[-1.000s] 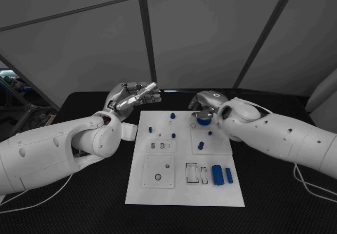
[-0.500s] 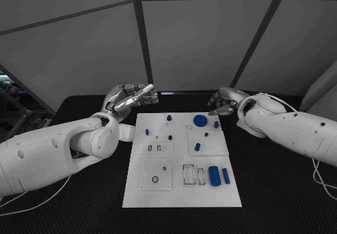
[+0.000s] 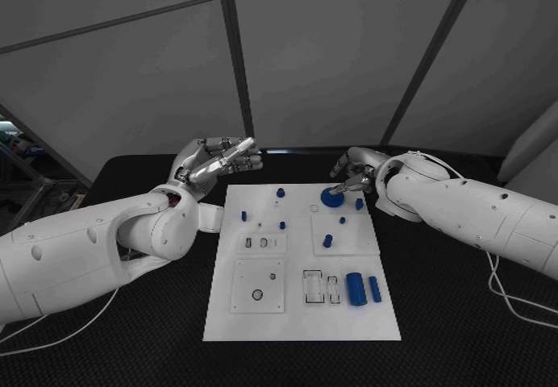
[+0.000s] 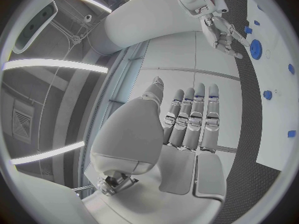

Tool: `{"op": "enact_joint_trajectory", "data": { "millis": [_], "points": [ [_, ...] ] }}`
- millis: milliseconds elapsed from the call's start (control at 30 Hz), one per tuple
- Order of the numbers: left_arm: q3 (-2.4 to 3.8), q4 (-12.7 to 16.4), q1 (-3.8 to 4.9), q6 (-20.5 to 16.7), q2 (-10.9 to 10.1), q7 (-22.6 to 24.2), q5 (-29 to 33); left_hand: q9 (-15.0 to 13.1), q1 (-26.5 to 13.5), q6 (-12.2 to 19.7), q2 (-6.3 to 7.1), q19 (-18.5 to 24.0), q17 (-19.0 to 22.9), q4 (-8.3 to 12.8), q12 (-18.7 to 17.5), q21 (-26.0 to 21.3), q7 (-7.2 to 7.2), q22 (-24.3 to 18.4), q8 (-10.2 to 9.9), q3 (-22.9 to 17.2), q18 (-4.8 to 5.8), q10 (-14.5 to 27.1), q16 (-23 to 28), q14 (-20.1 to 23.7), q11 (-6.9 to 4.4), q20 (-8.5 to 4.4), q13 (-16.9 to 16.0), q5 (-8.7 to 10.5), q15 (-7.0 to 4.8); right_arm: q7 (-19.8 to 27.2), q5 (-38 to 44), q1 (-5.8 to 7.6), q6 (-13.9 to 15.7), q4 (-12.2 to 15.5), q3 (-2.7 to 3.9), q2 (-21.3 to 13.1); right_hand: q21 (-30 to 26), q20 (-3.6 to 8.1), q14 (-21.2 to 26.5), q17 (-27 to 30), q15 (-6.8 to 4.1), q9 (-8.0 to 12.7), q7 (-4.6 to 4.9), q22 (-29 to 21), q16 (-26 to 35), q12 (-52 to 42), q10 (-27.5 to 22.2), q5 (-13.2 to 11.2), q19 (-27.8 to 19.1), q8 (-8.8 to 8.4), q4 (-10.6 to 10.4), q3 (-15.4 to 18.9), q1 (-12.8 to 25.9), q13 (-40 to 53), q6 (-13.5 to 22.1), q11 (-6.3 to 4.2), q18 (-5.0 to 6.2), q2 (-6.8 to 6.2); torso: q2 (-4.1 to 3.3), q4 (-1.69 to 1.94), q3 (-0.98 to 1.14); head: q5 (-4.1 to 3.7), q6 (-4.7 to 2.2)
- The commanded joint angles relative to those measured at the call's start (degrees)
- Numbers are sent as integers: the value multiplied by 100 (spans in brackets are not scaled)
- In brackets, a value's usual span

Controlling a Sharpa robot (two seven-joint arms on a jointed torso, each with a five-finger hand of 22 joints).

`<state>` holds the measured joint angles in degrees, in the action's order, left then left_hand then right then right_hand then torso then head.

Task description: Assemble the parts on the task board

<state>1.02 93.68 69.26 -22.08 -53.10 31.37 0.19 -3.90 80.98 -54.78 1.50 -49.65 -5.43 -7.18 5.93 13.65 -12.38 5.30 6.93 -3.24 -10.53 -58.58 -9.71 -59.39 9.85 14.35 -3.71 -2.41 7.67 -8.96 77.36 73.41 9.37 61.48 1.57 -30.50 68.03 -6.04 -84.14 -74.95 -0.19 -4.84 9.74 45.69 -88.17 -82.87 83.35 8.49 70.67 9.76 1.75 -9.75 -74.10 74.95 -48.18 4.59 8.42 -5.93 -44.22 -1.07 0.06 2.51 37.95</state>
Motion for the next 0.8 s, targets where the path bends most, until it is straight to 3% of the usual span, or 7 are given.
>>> {"op": "enact_joint_trajectory", "data": {
  "millis": [33,267,533,633,800],
  "points": [
    [6,7,8,83,5,23,-14,2,4,-52,-49,-45,5,32,-29,-24,-1,-8,-39,4,-2,-45,29,-45,-7,-9,-5,-28,-1,-86,26,10,-217,-11,2,24,65,-13,-510,-1157,48,-16,4,78,-55,-100,100,46,61,59,-16,57,8,585,35,14,-84,47,-6,1,2,-8,4],
    [6,4,8,81,-3,22,-14,2,4,-52,-49,-45,5,32,-29,-24,-1,-8,-39,4,-2,-45,29,-45,-7,-9,-5,-28,-1,-158,130,6,-286,31,2,17,149,-21,-536,-1282,56,-28,6,203,-104,-241,212,108,119,135,-49,94,24,779,46,19,-102,59,-6,-10,9,-12,5],
    [6,-1,8,82,2,20,-14,3,0,-56,-49,-48,6,36,-33,-27,-1,-11,-43,9,-2,-52,34,-49,-9,-10,-5,-28,-2,-228,269,-5,-360,147,0,-72,182,-24,-547,-1330,59,-30,8,256,-122,-269,234,137,143,158,-58,108,30,818,57,22,-110,57,-13,4,11,-25,-3],
    [6,-6,8,78,-3,20,-14,3,0,-56,-49,-48,6,36,-33,-27,-1,-11,-43,9,-2,-52,34,-49,-9,-10,-5,-28,-2,-249,310,-9,-368,199,-1,-113,182,-24,-547,-1330,59,-30,8,256,-122,-269,234,137,143,158,-58,108,30,818,57,22,-110,57,-6,-17,13,-13,5],
    [6,-9,8,76,-2,20,-14,3,0,-56,-49,-48,6,36,-33,-27,-1,-11,-43,9,-2,-52,34,-49,-9,-10,-5,-28,-2,-265,347,-16,-373,270,-3,-148,192,-25,-549,-1339,61,-30,10,271,-125,-278,240,142,149,162,-59,112,29,830,65,23,-113,54,-11,-5,11,-15,16]
  ]
}}
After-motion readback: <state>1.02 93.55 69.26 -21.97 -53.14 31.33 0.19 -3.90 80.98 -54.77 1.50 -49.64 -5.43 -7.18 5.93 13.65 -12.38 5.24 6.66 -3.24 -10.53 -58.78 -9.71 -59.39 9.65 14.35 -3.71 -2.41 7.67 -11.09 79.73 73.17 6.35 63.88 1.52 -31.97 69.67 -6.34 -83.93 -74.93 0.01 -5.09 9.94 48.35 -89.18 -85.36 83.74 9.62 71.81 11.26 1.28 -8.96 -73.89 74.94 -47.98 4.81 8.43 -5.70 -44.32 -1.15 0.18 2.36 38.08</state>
